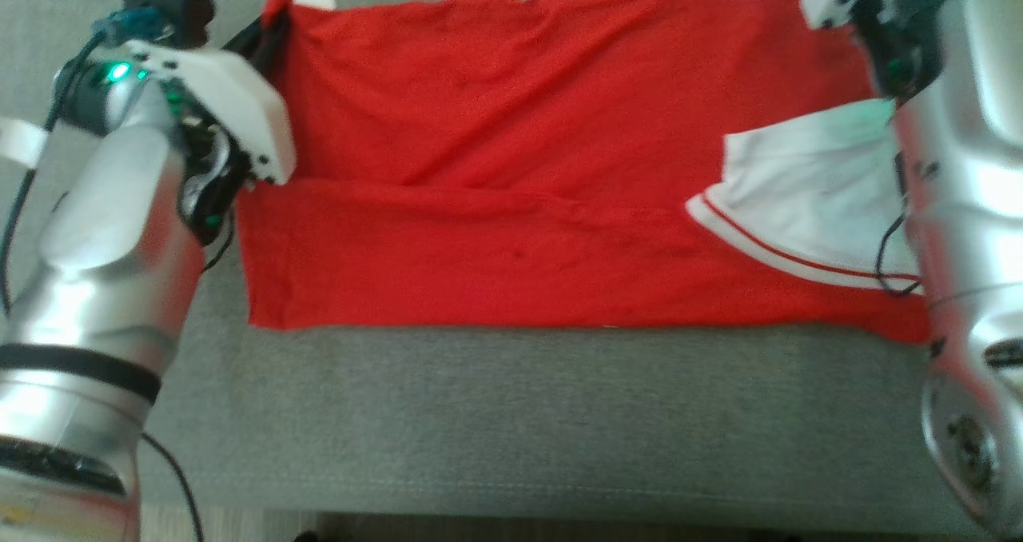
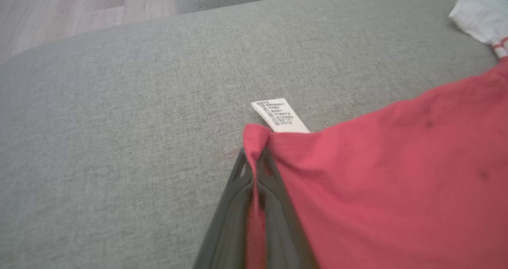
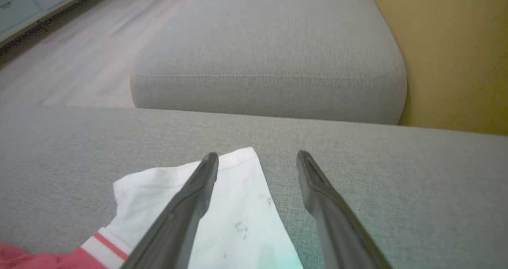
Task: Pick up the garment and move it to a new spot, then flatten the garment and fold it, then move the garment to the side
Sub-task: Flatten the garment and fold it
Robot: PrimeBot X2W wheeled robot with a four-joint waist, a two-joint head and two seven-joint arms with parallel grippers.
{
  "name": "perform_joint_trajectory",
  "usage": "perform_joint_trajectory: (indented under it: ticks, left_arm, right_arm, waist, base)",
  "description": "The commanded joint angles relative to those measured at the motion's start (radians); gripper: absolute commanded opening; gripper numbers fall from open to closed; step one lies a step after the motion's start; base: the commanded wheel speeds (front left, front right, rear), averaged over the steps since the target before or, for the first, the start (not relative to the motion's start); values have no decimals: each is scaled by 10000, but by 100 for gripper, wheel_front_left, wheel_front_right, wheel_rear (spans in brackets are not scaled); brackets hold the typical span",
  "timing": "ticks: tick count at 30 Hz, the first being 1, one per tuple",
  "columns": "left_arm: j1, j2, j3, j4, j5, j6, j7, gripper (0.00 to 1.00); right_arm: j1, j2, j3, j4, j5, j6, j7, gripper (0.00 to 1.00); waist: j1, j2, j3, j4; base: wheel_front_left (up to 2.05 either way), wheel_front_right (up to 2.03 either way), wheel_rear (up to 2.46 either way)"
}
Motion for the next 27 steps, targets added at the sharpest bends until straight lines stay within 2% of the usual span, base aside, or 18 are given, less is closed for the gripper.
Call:
perform_joint_trajectory:
  ticks: [1,9,17,18,19,20,21,27]
  left_arm:
    - [-587,241,71,-263,-114,14,-222,0]
    - [-1146,-191,-327,-132,-492,14,-627,0]
    - [-1474,-398,-817,171,-825,14,-963,0]
    - [-1504,-404,-868,218,-869,14,-1002,0]
    - [-1531,-414,-917,267,-915,14,-1039,0]
    - [-1555,-424,-969,317,-959,14,-1075,0]
    - [-1580,-433,-1016,366,-1003,14,-1112,0]
    - [-1789,-403,-1030,698,-1116,14,-1727,0]
  right_arm:
    - [-573,38,-144,73,-259,33,263,100]
    - [-1825,-221,-283,1124,-1253,33,1112,100]
    - [-2458,-331,-809,2019,-2422,33,2083,100]
    - [-2470,-325,-876,2098,-2548,33,2181,85]
    - [-2474,-319,-941,2155,-2650,33,2236,58]
    - [-2476,-311,-1007,2189,-2724,33,2236,26]
    - [-2483,-322,-1104,2185,-2784,33,2177,0]
    - [-2465,-323,-1628,1788,-3134,33,895,0]
  waist:
    - [-1,0,424,533]
    - [-1,0,985,1056]
    - [-1,0,1252,1232]
    - [-1,0,1255,1231]
    - [-1,0,1252,1232]
    - [-1,0,1239,1232]
    - [-1,0,1226,1230]
    - [-1,0,1089,1140]
  base:
    - [0,0,0]
    - [0,0,0]
    - [0,0,0]
    - [0,0,0]
    - [0,0,0]
    - [0,0,0]
    - [0,0,0]
    - [0,0,0]
